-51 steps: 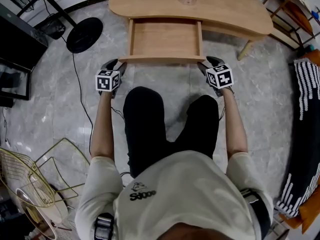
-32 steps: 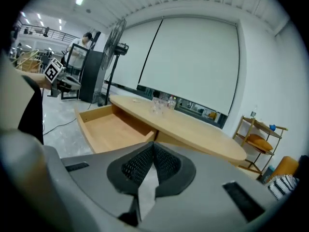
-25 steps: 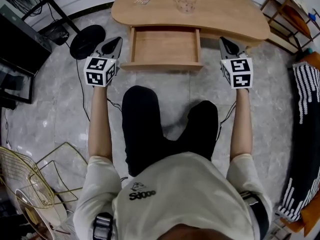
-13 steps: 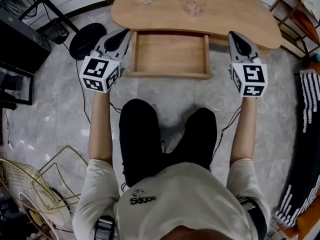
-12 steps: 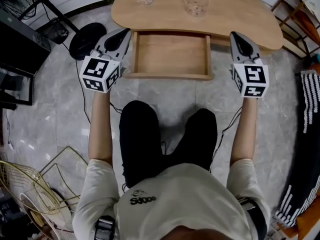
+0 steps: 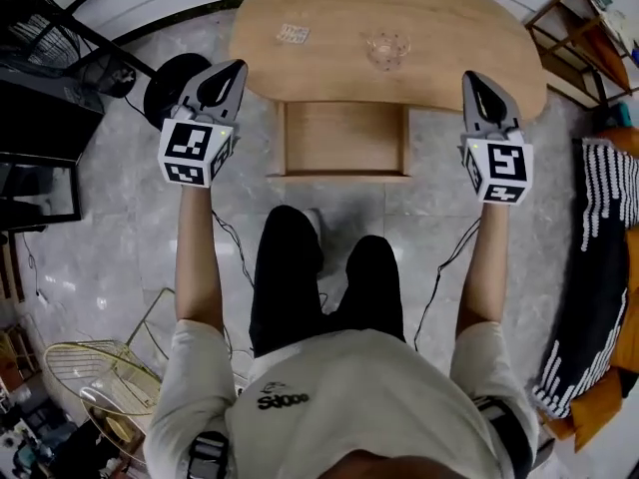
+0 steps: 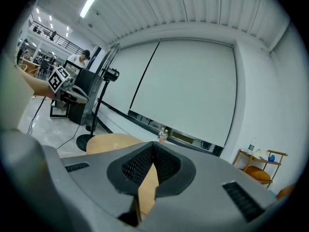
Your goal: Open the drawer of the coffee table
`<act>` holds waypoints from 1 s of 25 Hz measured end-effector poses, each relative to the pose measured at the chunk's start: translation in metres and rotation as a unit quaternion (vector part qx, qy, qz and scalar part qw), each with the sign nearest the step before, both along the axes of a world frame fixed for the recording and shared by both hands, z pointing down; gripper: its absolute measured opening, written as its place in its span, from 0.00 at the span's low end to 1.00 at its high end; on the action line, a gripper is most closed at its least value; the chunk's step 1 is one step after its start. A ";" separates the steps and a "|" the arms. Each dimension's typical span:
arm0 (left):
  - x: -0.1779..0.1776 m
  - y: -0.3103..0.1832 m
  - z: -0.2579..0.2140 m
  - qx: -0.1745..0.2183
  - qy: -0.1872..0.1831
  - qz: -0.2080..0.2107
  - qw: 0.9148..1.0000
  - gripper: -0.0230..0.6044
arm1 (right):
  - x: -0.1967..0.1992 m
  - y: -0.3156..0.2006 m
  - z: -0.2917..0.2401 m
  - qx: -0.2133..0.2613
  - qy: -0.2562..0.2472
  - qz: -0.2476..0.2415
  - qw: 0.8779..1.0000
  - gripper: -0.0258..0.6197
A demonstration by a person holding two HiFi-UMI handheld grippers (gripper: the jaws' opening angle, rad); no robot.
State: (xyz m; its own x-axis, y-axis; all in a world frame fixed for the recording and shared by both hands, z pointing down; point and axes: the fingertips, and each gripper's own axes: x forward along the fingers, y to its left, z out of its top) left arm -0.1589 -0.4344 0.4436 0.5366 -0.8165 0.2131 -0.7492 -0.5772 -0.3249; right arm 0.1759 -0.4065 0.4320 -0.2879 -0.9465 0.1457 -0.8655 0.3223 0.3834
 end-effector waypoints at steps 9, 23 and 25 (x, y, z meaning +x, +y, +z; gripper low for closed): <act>-0.003 -0.021 -0.175 -0.014 -0.002 0.003 1.000 0.07 | 0.018 -0.018 -0.188 -0.014 0.006 0.022 1.000 0.05; 0.002 -0.024 -0.377 0.016 0.013 -0.002 1.000 0.07 | 0.007 -0.009 -0.378 -0.014 0.002 0.001 1.000 0.05; 0.007 -0.014 -0.394 0.019 0.024 0.000 1.000 0.07 | 0.007 0.001 -0.395 -0.007 0.001 -0.002 1.000 0.05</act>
State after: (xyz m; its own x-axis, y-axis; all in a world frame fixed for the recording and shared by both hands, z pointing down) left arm -0.1524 -0.4482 0.0495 0.5454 -0.8237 0.1554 -0.7643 -0.5648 -0.3111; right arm 0.1829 -0.4050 0.0367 -0.2907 -0.9434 0.1597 -0.8634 0.3305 0.3812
